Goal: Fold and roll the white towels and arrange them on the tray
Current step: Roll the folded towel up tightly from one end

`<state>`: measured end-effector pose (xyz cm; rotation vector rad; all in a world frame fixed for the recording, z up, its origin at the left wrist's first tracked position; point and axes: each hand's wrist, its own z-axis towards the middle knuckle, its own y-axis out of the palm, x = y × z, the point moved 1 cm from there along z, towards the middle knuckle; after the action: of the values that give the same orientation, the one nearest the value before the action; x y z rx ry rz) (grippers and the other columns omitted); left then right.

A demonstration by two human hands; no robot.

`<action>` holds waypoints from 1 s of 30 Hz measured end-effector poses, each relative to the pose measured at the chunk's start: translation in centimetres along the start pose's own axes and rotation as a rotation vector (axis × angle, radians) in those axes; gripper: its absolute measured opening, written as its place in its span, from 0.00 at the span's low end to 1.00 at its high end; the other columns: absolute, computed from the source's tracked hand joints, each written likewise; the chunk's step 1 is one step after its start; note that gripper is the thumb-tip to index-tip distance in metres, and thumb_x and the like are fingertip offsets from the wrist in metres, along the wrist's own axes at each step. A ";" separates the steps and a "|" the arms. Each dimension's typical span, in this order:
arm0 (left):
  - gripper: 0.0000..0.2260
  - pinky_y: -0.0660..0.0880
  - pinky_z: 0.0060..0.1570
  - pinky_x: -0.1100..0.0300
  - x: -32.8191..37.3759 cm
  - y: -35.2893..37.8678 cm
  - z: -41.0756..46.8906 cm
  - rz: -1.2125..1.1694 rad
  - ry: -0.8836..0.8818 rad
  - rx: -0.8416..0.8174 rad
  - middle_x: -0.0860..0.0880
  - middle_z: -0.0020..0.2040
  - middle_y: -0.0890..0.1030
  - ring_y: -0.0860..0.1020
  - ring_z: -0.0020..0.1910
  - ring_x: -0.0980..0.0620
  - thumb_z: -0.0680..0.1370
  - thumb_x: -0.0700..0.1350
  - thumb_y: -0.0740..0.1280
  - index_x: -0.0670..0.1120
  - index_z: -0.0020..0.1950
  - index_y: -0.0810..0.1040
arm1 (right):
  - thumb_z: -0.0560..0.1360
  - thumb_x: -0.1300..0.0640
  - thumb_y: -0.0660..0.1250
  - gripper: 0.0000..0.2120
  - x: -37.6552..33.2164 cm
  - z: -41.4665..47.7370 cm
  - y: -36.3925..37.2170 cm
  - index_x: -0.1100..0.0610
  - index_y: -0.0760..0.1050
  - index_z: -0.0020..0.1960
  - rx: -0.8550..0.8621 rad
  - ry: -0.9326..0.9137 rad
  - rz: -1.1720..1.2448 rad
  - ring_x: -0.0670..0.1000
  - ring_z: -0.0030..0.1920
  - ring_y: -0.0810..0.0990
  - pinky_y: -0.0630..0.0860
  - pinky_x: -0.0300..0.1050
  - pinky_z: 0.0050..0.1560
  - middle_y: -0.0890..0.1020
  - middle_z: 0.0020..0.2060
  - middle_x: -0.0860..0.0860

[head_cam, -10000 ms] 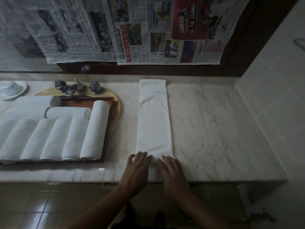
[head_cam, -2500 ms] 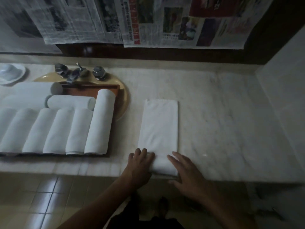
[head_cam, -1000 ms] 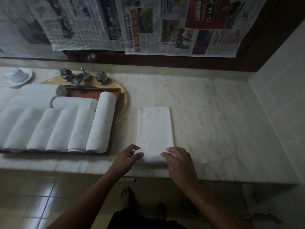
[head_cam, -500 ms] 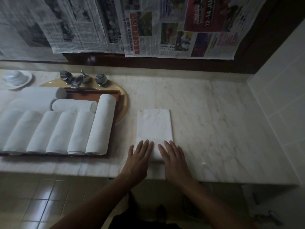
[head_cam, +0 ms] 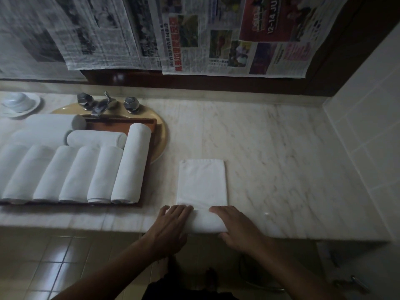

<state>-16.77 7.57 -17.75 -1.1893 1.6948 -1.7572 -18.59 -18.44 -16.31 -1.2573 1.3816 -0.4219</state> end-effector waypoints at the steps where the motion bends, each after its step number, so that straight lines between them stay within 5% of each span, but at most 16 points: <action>1: 0.34 0.70 0.69 0.45 0.4 -0.2 0.0 -0.014 0.001 0.013 0.47 0.72 0.73 0.73 0.70 0.45 0.72 0.59 0.67 0.48 0.76 0.66 | 0.76 0.54 0.70 0.35 -0.1 0.0 -0.1 0.44 0.59 0.79 0.001 0.010 0.003 0.48 0.73 0.67 0.66 0.44 0.72 0.66 0.75 0.45; 6: 0.37 0.53 0.80 0.44 2.4 -1.1 1.0 -0.057 0.032 -0.111 0.51 0.83 0.60 0.56 0.81 0.50 0.80 0.70 0.55 0.52 0.83 0.57 | 0.76 0.52 0.71 0.32 -0.5 0.3 -0.5 0.43 0.63 0.76 0.000 0.043 0.005 0.49 0.69 0.71 0.71 0.44 0.68 0.69 0.72 0.46; 9: 0.29 0.50 0.80 0.44 0.2 -2.3 0.8 -0.097 -0.052 -0.137 0.55 0.81 0.63 0.57 0.81 0.56 0.83 0.68 0.49 0.57 0.81 0.61 | 0.76 0.52 0.72 0.33 -0.3 0.2 -0.3 0.45 0.63 0.77 -0.012 0.032 0.030 0.49 0.71 0.69 0.68 0.45 0.71 0.68 0.73 0.46; 14: 0.30 0.56 0.77 0.46 -2.0 -2.4 -0.8 -0.099 -0.196 -0.012 0.51 0.80 0.66 0.61 0.80 0.51 0.83 0.68 0.47 0.54 0.79 0.68 | 0.75 0.47 0.74 0.33 -0.2 0.1 -0.5 0.47 0.66 0.77 0.002 0.034 0.046 0.49 0.74 0.66 0.64 0.44 0.75 0.67 0.75 0.46; 21: 0.38 0.61 0.75 0.46 1.1 -0.6 -0.4 -0.127 -0.050 -0.068 0.50 0.77 0.69 0.68 0.75 0.50 0.78 0.71 0.55 0.48 0.81 0.62 | 0.75 0.43 0.74 0.33 -0.3 0.5 -1.2 0.45 0.67 0.77 -0.037 0.082 0.003 0.47 0.67 0.71 0.70 0.43 0.69 0.68 0.69 0.42; 26: 0.29 0.62 0.70 0.56 -0.1 -0.8 -1.1 -0.251 -0.055 -0.073 0.55 0.69 0.74 0.72 0.66 0.55 0.78 0.69 0.61 0.52 0.72 0.65 | 0.73 0.37 0.73 0.32 -0.1 0.8 -1.8 0.39 0.67 0.74 -0.098 0.130 -0.008 0.47 0.65 0.69 0.69 0.47 0.67 0.72 0.67 0.43; 30: 0.26 0.66 0.63 0.53 -0.7 -1.7 -0.8 -0.408 -0.155 -0.069 0.61 0.58 0.74 0.71 0.59 0.57 0.76 0.71 0.61 0.55 0.67 0.69 | 0.71 0.35 0.72 0.25 0.5 1.1 -1.8 0.32 0.64 0.63 -0.099 0.236 0.110 0.49 0.58 0.74 0.78 0.52 0.60 0.74 0.62 0.45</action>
<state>-16.59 8.90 -16.21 -1.7541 1.5092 -1.7808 -16.78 -19.06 -15.30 -1.2343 1.6810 -0.4404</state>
